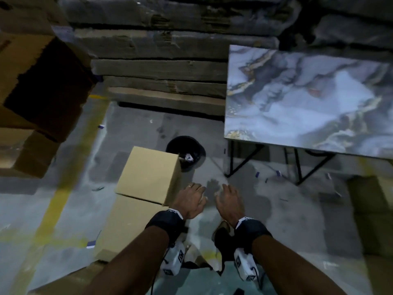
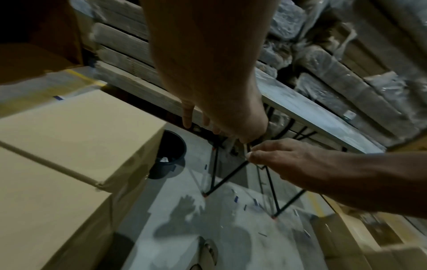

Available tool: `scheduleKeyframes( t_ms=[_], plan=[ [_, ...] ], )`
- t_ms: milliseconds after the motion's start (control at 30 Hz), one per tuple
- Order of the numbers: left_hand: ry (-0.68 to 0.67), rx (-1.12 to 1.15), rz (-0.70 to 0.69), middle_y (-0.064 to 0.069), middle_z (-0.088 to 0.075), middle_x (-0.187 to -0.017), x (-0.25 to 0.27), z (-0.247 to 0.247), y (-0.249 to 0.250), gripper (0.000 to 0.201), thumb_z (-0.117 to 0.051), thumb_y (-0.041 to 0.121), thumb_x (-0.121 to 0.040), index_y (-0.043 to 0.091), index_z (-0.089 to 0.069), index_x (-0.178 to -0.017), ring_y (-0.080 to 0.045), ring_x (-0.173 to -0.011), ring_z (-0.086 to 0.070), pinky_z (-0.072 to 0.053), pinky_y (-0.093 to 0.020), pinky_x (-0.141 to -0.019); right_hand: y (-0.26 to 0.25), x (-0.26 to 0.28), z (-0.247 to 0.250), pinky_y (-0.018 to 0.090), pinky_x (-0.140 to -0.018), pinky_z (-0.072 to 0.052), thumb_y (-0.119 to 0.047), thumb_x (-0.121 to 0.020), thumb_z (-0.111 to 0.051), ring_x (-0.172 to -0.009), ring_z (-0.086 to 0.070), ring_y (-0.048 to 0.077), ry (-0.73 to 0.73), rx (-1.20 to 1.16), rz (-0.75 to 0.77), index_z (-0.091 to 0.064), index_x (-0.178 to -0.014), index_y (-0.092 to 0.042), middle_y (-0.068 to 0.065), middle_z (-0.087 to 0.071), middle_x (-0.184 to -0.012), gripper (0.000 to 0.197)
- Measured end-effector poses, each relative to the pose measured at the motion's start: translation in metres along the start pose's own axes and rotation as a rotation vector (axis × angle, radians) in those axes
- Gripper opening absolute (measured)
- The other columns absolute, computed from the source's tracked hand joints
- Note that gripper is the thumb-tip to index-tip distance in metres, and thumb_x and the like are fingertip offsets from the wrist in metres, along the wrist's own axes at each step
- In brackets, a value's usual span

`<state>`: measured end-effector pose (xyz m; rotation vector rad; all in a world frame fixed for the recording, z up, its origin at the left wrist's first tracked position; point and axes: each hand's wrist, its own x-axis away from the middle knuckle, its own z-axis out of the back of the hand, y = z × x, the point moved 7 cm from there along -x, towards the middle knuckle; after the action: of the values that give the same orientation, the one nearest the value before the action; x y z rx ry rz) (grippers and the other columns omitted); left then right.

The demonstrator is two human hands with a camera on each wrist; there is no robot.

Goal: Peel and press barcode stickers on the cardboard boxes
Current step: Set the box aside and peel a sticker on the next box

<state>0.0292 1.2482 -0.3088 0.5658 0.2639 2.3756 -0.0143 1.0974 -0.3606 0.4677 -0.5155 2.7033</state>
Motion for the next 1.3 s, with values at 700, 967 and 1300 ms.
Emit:
scheduleKeyframes(
  t_ms=[700,967,1300],
  plan=[
    [-0.179,-0.196,-0.547,-0.01,-0.052,-0.142,-0.151,-0.03,0.315,0.087,-0.004,0.058,-0.083,0.013,-0.051,-0.141,-0.032,-0.127,-0.049,-0.043,-0.041,-0.1,0.315,0.092,0.099,0.042,-0.108,-0.036,-0.039,-0.104,-0.05,-0.136,-0.043,0.034,0.221,-0.343,-0.591,-0.042,-0.15,-0.008,0.016,-0.046,-0.149,0.056],
    [-0.265,-0.236,-0.69,-0.017,-0.059,-0.132,-0.231,-0.055,0.439,0.073,-0.019,0.052,-0.094,0.006,-0.056,-0.137,-0.036,-0.115,-0.056,-0.043,-0.043,-0.101,0.442,0.088,0.143,0.044,-0.103,-0.042,-0.035,-0.103,-0.053,-0.126,-0.052,0.039,0.337,-0.368,-0.713,-0.053,-0.139,-0.004,0.021,-0.055,-0.139,0.048],
    [-0.327,-0.306,-0.929,-0.017,-0.059,-0.135,-0.292,-0.077,0.588,0.065,-0.026,0.049,-0.099,0.007,-0.056,-0.138,-0.036,-0.119,-0.057,-0.046,-0.043,-0.101,0.585,0.13,0.165,0.051,-0.107,-0.042,-0.042,-0.104,-0.051,-0.134,-0.047,0.037,0.341,-0.564,-0.949,-0.048,-0.145,-0.007,0.016,-0.052,-0.145,0.054]
  ],
)
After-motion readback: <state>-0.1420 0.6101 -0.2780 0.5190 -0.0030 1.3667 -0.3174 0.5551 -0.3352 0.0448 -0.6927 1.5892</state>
